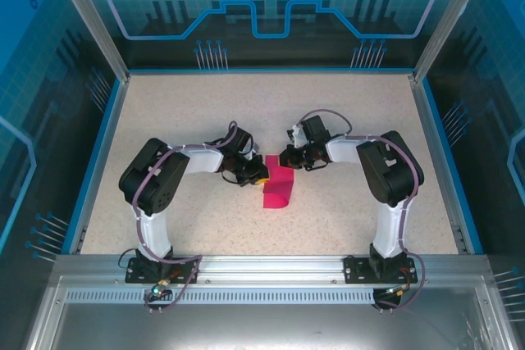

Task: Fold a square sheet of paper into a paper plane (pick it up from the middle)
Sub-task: Fold the square sheet of paper in half at the center of the table.

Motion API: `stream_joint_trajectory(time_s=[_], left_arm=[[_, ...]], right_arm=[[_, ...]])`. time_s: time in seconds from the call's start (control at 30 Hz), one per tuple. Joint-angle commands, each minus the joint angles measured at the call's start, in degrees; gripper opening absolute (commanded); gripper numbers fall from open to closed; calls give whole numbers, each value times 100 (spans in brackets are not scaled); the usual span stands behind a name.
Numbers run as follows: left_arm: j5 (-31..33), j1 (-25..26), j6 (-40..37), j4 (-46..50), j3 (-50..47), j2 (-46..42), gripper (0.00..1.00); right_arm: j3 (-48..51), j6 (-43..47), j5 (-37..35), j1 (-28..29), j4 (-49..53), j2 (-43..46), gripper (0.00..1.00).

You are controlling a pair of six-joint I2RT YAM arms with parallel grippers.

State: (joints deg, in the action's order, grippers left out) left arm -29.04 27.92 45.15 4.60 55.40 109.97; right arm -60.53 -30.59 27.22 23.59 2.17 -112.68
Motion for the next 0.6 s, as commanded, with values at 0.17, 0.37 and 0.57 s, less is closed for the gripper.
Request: stream_joint_trajectory(time_s=[0.17, 0.37, 0.57], left_arm=[[1118, 114, 161, 1394, -688, 754, 0], [1120, 116, 124, 1374, -653, 753, 0], [1163, 115, -16, 1351, -535, 718, 0]], right_arm=[[-252, 110, -374, -960, 141, -185, 0], [-215, 88, -420, -922, 356, 603, 0], [442, -251, -403, -347, 524, 1358, 0]])
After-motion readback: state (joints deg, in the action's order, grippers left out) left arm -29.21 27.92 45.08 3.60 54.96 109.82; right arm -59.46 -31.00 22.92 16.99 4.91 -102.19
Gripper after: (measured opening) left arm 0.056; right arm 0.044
